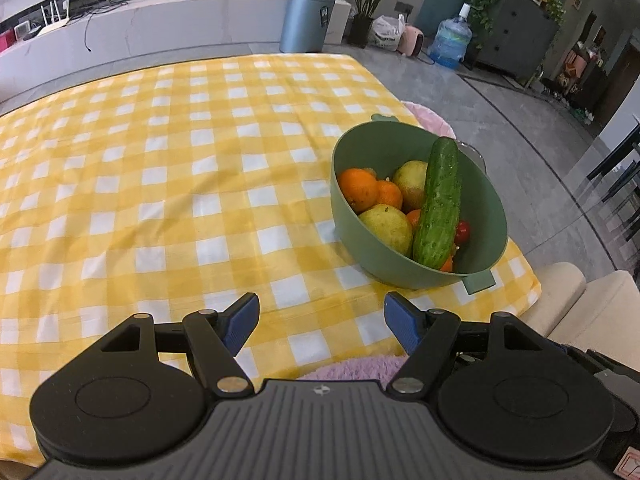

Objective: Organize fruits

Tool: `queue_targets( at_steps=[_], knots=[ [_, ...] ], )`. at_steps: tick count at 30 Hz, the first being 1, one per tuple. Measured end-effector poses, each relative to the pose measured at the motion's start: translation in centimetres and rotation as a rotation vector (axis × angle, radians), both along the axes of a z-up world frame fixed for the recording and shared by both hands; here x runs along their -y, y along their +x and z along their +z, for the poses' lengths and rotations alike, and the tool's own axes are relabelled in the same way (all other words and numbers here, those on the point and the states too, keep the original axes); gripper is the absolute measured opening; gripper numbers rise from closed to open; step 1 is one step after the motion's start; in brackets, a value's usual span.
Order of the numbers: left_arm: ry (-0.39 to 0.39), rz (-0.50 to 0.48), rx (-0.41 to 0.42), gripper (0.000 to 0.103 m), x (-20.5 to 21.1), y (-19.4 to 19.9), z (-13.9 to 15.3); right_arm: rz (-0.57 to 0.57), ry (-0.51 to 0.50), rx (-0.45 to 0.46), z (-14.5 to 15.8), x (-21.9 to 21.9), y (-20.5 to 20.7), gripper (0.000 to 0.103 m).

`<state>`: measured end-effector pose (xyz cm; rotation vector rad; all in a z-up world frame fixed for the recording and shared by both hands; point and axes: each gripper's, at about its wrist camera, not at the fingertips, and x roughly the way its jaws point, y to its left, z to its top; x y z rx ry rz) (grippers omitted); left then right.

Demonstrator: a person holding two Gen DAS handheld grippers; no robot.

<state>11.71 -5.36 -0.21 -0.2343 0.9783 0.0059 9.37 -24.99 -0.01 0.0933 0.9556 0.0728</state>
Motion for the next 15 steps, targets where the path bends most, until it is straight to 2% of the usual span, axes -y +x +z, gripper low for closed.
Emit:
queue_targets(
  at_steps=[3, 8, 15],
  knots=[
    [0.032, -0.037, -0.022, 0.084, 0.3, 0.6, 0.0, 0.002, -0.016, -0.002, -0.3, -0.1, 0.3, 0.074],
    [0.059, -0.028, 0.012, 0.085, 0.3, 0.0, -0.1, 0.004, -0.038, -0.003, -0.4, -0.3, 0.4, 0.074],
    [0.021, -0.011, 0.034, 0.085, -0.1, -0.8, 0.4, 0.004, -0.042, -0.002, 0.0, -0.3, -0.1, 0.074]
  ],
)
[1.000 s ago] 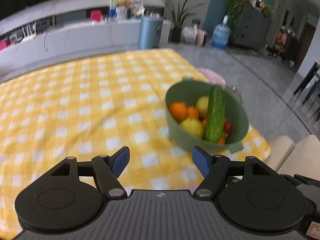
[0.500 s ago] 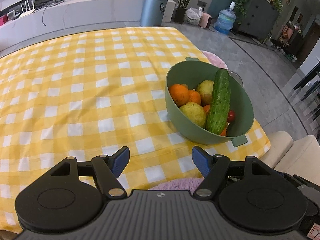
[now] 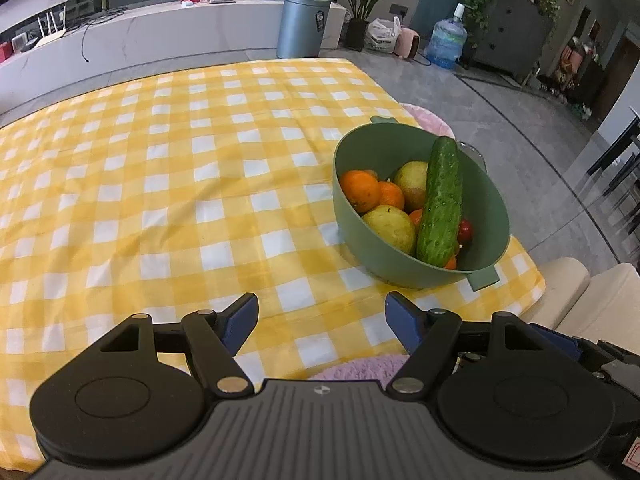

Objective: Organize fruits

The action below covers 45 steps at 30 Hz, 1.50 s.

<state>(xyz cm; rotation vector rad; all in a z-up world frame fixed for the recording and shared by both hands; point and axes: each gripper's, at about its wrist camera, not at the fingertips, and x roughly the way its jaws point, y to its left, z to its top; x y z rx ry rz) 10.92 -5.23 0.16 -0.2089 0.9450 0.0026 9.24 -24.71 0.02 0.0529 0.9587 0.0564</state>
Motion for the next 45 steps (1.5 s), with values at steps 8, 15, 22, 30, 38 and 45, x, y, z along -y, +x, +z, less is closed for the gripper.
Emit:
queue_targets(
  at_steps=[8, 15, 22, 30, 38, 45],
  knots=[
    [-0.009, 0.014, 0.023, 0.085, -0.1, -0.8, 0.9, 0.006, -0.027, 0.023, 1.1, -0.4, -0.9, 0.073],
    [-0.002, 0.016, 0.033, 0.085, -0.2, -1.3, 1.3, 0.022, -0.041, 0.035, 1.8, -0.9, -1.4, 0.073],
    [0.016, 0.021, 0.053, 0.085, -0.3, -1.8, 1.7, 0.049, -0.043, 0.035, 2.4, -1.5, -1.9, 0.073],
    [0.014, 0.034, 0.056, 0.085, -0.6, -2.2, 1.9, 0.061, -0.049, 0.034, 2.8, -2.2, -2.3, 0.070],
    [0.009, 0.035, 0.058, 0.085, -0.7, -2.4, 2.0, 0.068, -0.058, 0.039, 3.0, -2.5, -2.5, 0.070],
    [-0.005, 0.036, 0.055, 0.084, -0.9, -2.5, 2.0, 0.074, -0.061, 0.041, 3.2, -2.7, -2.6, 0.070]
  ],
)
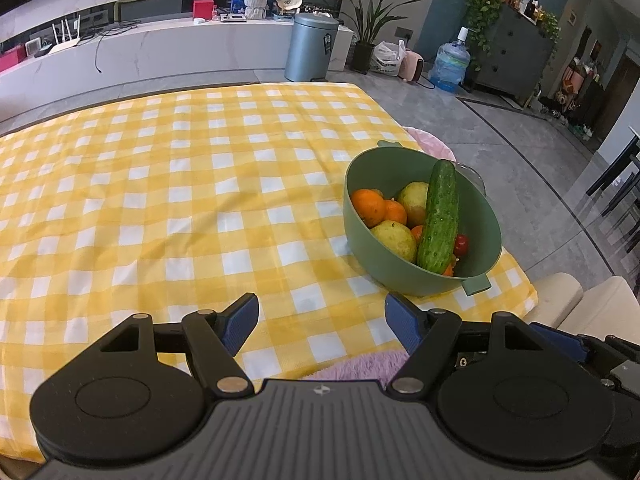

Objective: Organize fruits

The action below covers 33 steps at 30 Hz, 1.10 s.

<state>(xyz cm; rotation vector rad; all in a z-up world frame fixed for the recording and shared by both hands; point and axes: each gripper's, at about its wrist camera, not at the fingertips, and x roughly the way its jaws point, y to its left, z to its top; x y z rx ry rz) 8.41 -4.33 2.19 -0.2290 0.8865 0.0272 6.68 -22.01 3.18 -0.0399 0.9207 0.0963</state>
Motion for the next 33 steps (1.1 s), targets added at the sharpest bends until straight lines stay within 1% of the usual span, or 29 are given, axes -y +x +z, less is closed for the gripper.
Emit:
queue_targets(
  at_steps=[15, 33],
  knots=[
    [-0.005, -0.007, 0.009, 0.084, -0.21, -0.18, -0.12, 0.009, -0.015, 0.007, 0.15, -0.42, -0.40, 0.070],
    [-0.018, 0.005, 0.019, 0.084, -0.73, -0.67, -0.26, 0.026, -0.031, 0.014, 0.30, -0.82, -0.68, 0.070]
  ],
)
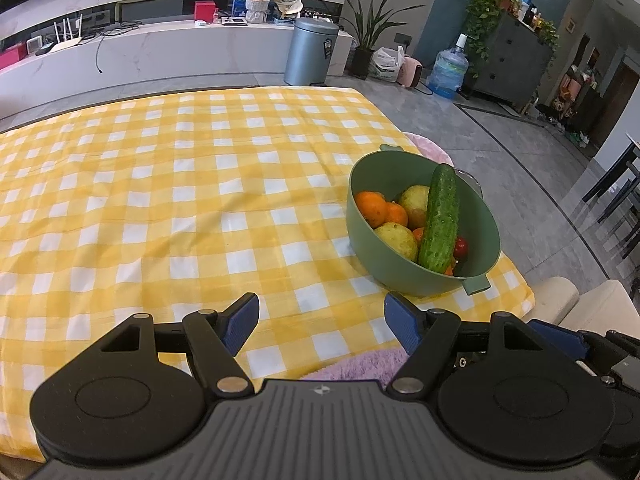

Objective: Organize fruits

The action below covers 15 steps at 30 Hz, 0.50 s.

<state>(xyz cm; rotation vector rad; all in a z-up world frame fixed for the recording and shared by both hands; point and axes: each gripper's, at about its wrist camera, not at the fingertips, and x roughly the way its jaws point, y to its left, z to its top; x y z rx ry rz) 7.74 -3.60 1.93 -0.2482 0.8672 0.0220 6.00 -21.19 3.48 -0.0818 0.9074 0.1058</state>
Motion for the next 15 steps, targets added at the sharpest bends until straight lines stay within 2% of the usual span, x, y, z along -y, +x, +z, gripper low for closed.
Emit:
queue_targets(
  at_steps=[15],
  knots=[
    [0.004, -0.023, 0.011, 0.084, 0.26, -0.28, 0.32, 0.032, -0.029, 0.013, 0.45, -0.79, -0.54, 0.070]
  ],
)
